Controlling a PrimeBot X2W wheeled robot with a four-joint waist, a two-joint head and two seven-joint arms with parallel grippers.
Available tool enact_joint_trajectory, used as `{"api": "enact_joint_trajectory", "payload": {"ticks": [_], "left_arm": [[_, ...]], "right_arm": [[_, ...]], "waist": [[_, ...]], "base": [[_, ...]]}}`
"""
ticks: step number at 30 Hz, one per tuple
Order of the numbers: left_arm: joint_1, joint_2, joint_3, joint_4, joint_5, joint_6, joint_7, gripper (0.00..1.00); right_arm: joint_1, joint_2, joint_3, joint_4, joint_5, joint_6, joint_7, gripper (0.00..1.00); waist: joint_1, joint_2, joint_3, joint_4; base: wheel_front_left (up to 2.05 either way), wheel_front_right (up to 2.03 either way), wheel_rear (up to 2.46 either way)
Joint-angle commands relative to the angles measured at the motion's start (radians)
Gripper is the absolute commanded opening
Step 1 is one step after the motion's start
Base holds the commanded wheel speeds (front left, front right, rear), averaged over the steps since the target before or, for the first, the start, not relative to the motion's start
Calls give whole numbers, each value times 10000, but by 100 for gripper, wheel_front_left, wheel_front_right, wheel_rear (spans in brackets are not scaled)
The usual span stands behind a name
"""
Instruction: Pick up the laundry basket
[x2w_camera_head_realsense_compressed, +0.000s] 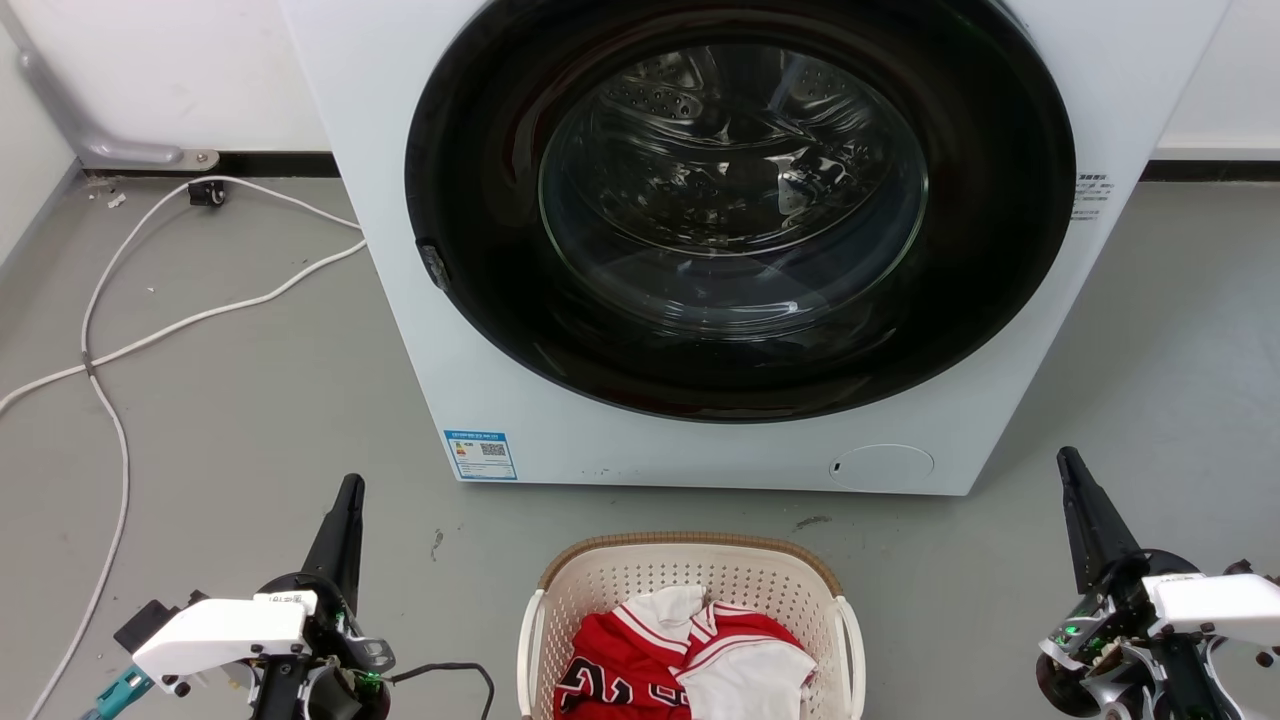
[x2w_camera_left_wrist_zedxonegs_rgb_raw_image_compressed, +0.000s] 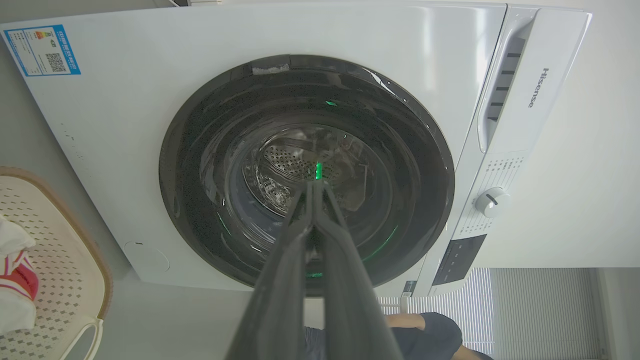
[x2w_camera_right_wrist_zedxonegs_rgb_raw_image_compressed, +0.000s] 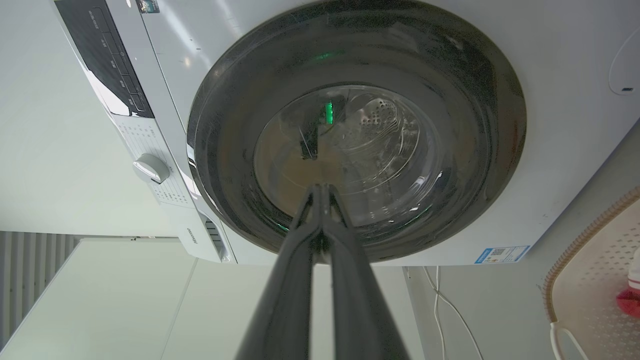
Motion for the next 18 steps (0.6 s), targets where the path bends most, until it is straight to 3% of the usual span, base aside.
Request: {"api": "enact_joint_trajectory", "payload": {"ticks": [1, 18], "left_arm": [[-102, -12, 28, -10, 20, -12, 17, 0], [-102, -12, 28, -10, 20, -12, 17, 0]], "right_arm": [[-149, 66, 9, 2, -4, -10, -32, 0], [-149, 66, 9, 2, -4, -10, -32, 0]], "waist": [[0, -1, 0, 0], [0, -1, 0, 0]], "base": [[0, 0, 0], [0, 0, 0]]}}
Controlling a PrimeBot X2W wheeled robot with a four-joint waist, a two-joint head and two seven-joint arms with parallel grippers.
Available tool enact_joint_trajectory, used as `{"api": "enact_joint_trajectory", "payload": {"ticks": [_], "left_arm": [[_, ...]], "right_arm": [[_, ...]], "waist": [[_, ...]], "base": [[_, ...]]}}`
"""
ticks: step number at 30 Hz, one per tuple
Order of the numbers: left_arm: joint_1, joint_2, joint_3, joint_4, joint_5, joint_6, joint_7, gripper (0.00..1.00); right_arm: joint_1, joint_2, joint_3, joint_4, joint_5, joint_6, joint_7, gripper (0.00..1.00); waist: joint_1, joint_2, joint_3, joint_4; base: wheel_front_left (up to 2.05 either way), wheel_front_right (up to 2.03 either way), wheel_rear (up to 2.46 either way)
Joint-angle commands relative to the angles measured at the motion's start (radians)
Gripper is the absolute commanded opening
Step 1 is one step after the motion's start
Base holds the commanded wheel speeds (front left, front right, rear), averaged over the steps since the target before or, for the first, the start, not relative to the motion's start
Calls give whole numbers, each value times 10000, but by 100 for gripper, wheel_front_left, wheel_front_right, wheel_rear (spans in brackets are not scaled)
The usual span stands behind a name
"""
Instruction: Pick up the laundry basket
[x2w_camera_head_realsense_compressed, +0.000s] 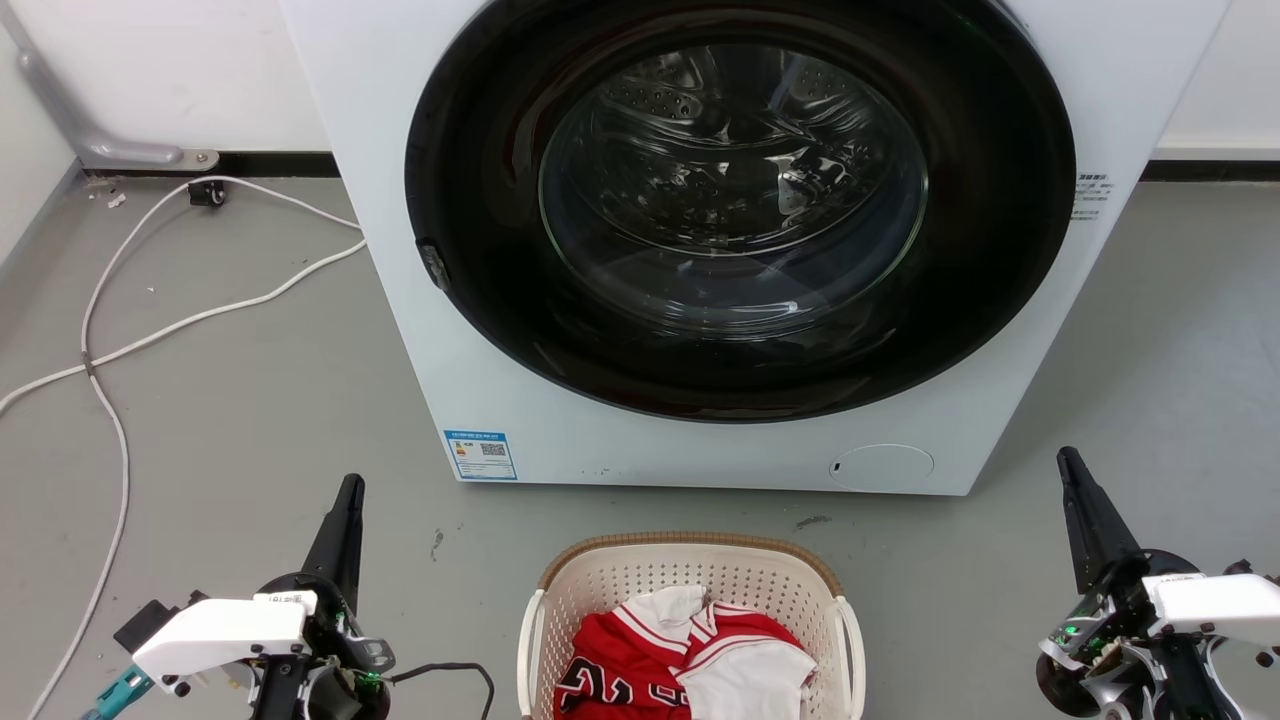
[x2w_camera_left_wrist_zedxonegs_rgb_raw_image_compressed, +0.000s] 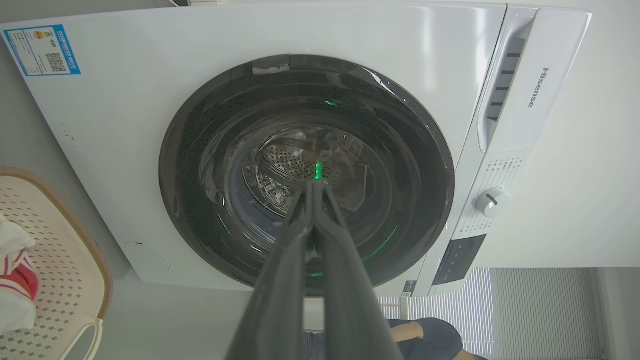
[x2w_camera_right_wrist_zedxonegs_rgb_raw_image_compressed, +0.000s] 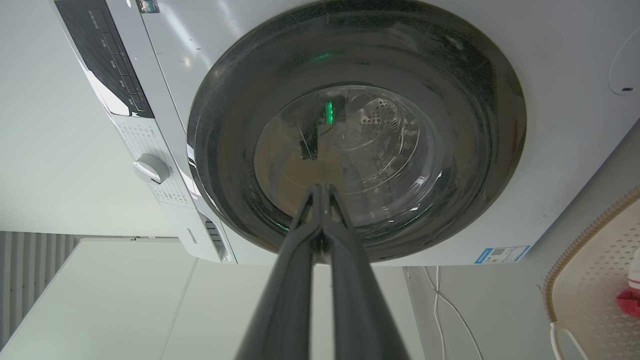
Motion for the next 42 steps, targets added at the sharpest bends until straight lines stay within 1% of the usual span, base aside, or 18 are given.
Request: {"api": "enact_joint_trajectory", "payload": {"ticks": [1, 18, 19, 23, 33, 37, 42], "left_arm": [[-102, -12, 28, -10, 20, -12, 17, 0], [-102, -12, 28, -10, 20, -12, 19, 0], [17, -2, -5, 31, -1, 2, -7, 100], [343, -40, -58, 382, 0, 2, -29, 100], [545, -33, -228, 172, 195, 2, -536, 100], [613, -31, -97, 179, 602, 2, -723, 100], [663, -27, 203, 206, 1222, 7, -945, 100]], "right_arm": [[-149, 66, 9, 2, -4, -10, -32, 0], [-149, 66, 9, 2, -4, -10, -32, 0], [19, -2, 0, 22, -2, 0, -2, 100], [342, 0, 10, 355, -5, -2, -11, 100], [643, 1, 48, 36, -387, -2, -522, 100], [740, 2, -40, 27, -628, -2, -710, 100], [822, 3, -174, -26, -1497, -2, -934, 100]], "waist": [[0, 0, 0, 0], [0, 0, 0, 0], [0, 0, 0, 0], [0, 0, 1, -1], [0, 0, -2, -22], [0, 0, -10, -31], [0, 0, -18, -48]], "base": [[0, 0, 0], [0, 0, 0], [0, 0, 0], [0, 0, 0], [0, 0, 0], [0, 0, 0], [0, 0, 0]]}}
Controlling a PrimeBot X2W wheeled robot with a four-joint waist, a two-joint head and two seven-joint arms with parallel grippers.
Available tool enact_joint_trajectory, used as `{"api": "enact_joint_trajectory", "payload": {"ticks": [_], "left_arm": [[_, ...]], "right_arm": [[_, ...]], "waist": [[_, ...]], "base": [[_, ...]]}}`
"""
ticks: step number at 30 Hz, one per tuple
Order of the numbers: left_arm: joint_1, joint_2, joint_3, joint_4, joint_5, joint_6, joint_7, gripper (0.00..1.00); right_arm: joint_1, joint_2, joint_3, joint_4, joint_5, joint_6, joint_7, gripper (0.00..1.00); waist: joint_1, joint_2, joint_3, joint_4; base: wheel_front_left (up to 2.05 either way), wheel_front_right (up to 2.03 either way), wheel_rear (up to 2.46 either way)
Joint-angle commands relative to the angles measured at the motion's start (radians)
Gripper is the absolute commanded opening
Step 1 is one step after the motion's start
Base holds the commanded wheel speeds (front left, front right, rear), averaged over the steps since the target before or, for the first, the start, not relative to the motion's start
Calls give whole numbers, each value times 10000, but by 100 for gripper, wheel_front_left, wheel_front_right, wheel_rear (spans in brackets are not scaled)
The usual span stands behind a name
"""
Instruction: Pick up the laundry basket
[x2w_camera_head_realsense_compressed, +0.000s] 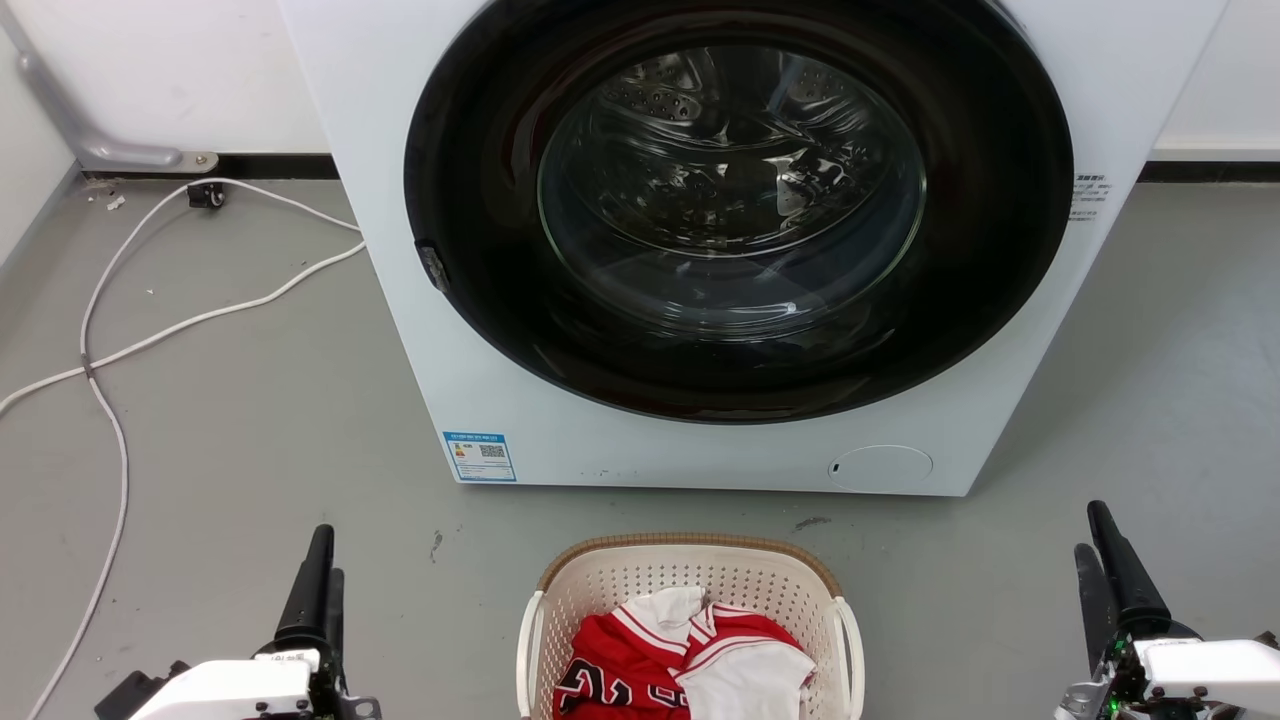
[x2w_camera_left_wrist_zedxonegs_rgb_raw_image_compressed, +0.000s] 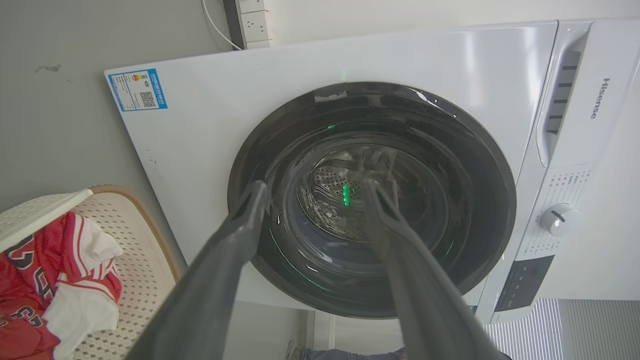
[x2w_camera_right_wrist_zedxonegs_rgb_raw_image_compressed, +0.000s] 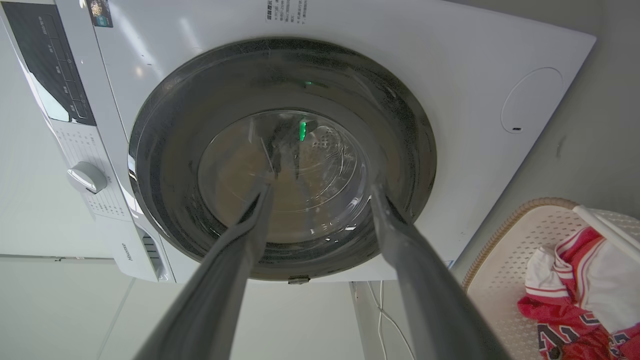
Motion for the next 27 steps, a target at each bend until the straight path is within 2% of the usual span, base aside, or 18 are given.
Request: {"api": "enact_joint_trajectory", "payload": {"ticks": [1, 8, 14, 22, 27], "left_arm": [[-81, 33, 150, -170, 332, 19, -130, 100], [23, 37, 347, -615, 1408, 138, -420, 100], [127, 41, 456, -1243, 2364, 398, -645, 100], [242, 45, 573, -2320, 3783, 906, -934, 100], [328, 49, 535, -2897, 4409, 1230, -1099, 100]], "right_arm": [[-69, 3, -51, -247, -484, 0, -134, 100], [36, 4, -270, -435, -2503, 0, -422, 100], [54, 4, -368, -1189, -4514, 0, -655, 100], [133, 5, -97, -2255, -6846, 0, -940, 100], [178, 5, 135, -2891, -7753, 0, -1109, 100]], "waist": [[0, -1, -1, -6], [0, -1, 2, -24], [0, -1, 41, -31], [0, -1, 92, -9], [0, -1, 127, 14]], "base": [[0, 0, 0], [0, 0, 0], [0, 0, 0], [0, 0, 0], [0, 0, 0]]}}
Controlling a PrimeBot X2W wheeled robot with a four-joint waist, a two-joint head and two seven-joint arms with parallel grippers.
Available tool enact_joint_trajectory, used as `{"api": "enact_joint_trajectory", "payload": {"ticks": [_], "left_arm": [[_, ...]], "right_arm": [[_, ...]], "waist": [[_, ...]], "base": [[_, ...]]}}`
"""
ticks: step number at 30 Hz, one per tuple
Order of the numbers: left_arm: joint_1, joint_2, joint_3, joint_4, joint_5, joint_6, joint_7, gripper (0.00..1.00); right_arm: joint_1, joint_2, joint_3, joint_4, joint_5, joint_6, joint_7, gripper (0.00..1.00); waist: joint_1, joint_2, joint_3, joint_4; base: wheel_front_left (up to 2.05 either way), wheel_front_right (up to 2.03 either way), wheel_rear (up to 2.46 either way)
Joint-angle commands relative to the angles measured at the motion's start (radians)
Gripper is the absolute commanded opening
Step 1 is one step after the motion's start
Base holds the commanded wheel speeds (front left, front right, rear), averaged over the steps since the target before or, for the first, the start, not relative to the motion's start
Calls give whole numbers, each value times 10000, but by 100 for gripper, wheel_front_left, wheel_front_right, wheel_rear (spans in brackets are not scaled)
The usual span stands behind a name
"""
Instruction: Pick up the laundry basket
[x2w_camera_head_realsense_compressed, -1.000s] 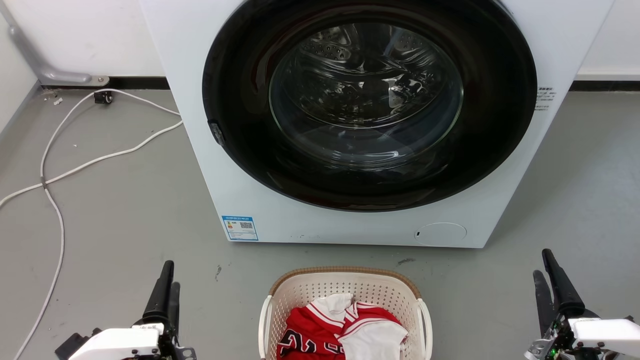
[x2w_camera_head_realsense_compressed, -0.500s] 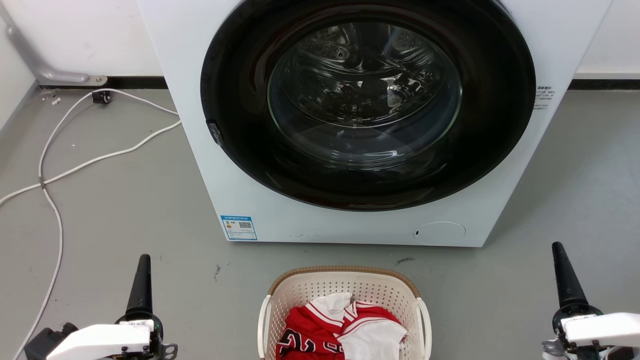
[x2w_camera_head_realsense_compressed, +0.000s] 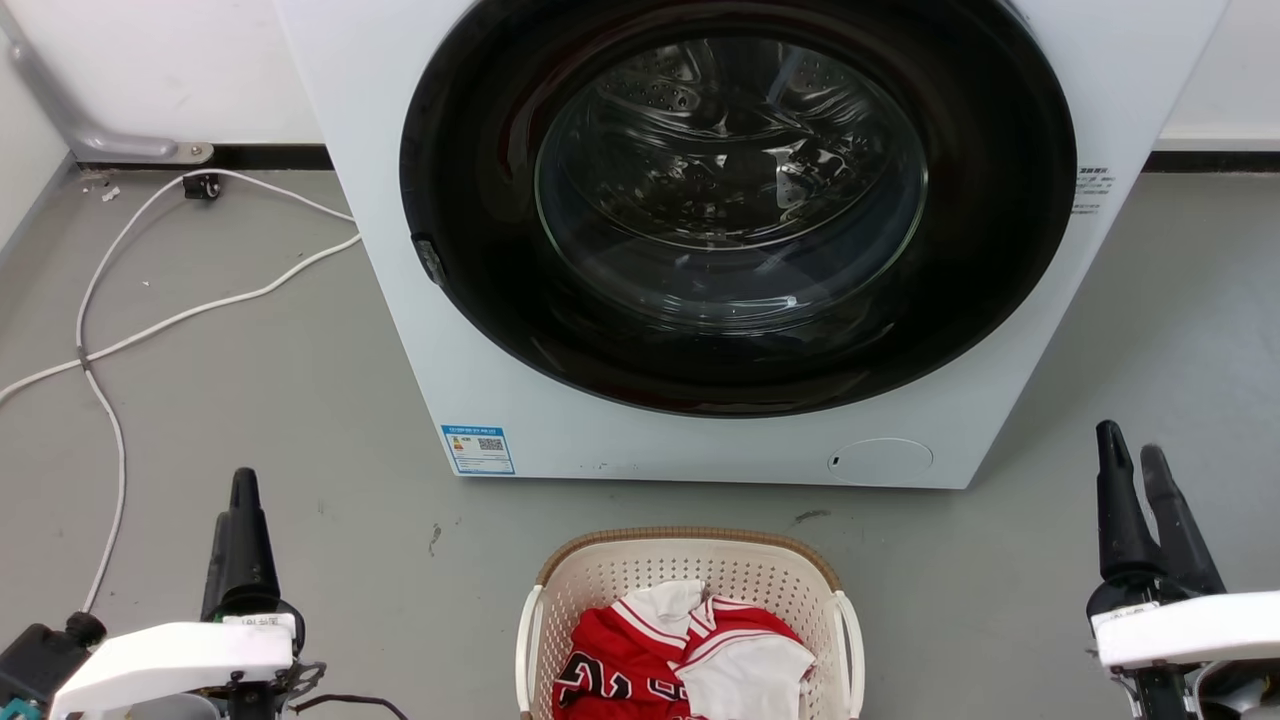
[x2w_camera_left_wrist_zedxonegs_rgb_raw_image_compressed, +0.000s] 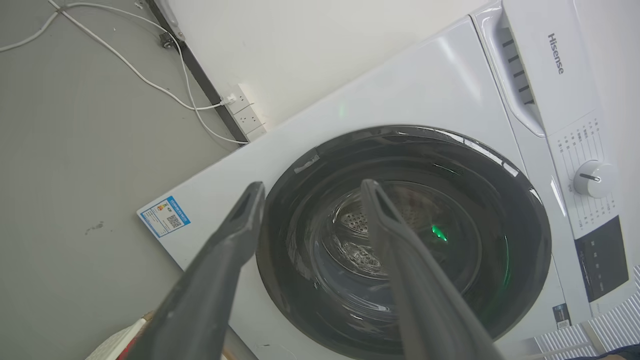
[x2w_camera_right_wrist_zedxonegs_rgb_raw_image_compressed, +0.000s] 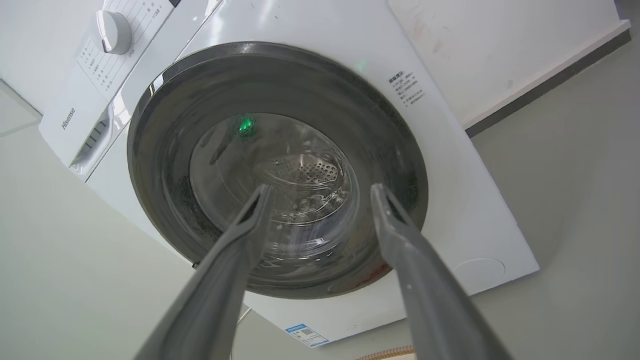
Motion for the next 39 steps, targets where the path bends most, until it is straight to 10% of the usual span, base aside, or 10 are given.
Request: {"api": "enact_joint_trajectory", "payload": {"ticks": [1, 39], "left_arm": [[1, 42, 16, -420, 425, 108, -117, 100], [830, 234, -3094, -1637, 7831, 774, -1129, 100]], "right_arm": [[20, 4, 32, -408, -561, 0, -127, 100], [880, 10, 599, -1063, -5655, -1, -1143, 100]], "waist": [[0, 0, 13, 10], [0, 0, 67, -28]], "base": [[0, 0, 0], [0, 0, 0]]}}
